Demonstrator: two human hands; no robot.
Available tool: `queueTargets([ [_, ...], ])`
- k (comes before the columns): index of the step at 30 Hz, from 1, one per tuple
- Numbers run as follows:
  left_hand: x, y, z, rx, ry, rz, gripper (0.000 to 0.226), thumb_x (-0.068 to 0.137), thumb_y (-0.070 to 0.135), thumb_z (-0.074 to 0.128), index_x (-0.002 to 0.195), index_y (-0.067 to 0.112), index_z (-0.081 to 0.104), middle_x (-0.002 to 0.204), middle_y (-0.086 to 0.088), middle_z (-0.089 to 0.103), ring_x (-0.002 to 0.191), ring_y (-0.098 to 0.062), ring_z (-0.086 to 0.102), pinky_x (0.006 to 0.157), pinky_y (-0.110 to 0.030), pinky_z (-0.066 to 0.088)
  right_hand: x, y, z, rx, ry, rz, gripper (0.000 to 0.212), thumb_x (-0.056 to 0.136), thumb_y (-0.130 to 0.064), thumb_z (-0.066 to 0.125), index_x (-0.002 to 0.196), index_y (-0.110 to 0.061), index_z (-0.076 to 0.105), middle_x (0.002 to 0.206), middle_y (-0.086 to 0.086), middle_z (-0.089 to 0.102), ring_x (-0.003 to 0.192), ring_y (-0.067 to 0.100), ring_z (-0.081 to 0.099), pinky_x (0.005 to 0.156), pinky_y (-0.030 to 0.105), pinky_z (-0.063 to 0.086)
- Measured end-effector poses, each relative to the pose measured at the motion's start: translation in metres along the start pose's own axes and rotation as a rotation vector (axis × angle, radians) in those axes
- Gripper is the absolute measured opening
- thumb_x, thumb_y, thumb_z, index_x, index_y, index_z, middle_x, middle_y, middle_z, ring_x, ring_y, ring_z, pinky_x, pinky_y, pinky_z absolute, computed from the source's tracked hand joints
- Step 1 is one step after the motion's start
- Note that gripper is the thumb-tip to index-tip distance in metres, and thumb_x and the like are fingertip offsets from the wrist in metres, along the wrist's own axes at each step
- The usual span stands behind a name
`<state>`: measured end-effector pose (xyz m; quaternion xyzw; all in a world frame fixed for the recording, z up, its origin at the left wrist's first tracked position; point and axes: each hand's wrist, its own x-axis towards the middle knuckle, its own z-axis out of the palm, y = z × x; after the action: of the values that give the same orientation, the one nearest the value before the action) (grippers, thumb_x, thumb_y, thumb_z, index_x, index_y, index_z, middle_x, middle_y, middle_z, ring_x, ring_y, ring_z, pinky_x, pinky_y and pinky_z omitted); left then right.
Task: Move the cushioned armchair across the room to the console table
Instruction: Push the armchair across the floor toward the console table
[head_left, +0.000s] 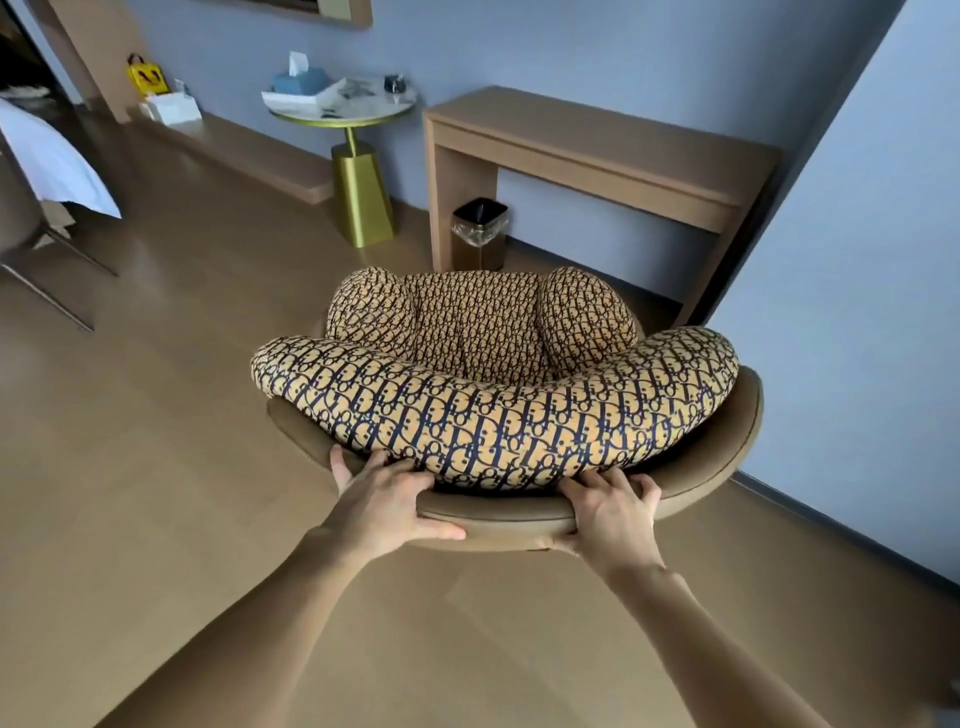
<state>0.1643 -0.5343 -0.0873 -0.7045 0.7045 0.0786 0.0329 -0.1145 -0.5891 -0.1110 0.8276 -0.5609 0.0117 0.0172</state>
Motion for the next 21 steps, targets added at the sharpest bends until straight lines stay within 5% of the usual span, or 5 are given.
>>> queueTargets([
  [4, 0.036, -0.019, -0.003, 0.023, 0.031, 0.017, 0.116, 0.041, 0.109, 0.007, 0.107, 0.035, 0.069, 0.106, 0.016, 0.063, 0.115, -0.018, 0.045, 0.106, -0.073, 0.007, 0.036, -0.004, 0.002, 0.028, 0.0, 0.004, 0.059, 0.049, -0.078, 0.074, 0.083, -0.03, 0.065, 0.081, -0.008, 0.062, 0.09, 0.024, 0.054, 0.09, 0.05, 0.028],
  [21, 0.19, -0.108, -0.042, 0.05, -0.051, 0.071, 0.126, 0.035, 0.109, 0.006, 0.127, 0.041, 0.06, 0.12, 0.017, 0.06, 0.12, -0.014, 0.041, 0.11, -0.068, 0.008, 0.182, -0.046, -0.001, 0.083, 0.008, 0.098, 0.059, 0.065, -0.076, 0.067, 0.102, -0.03, 0.063, 0.104, -0.007, 0.062, 0.109, 0.024, 0.046, 0.101, 0.052, 0.021],
])
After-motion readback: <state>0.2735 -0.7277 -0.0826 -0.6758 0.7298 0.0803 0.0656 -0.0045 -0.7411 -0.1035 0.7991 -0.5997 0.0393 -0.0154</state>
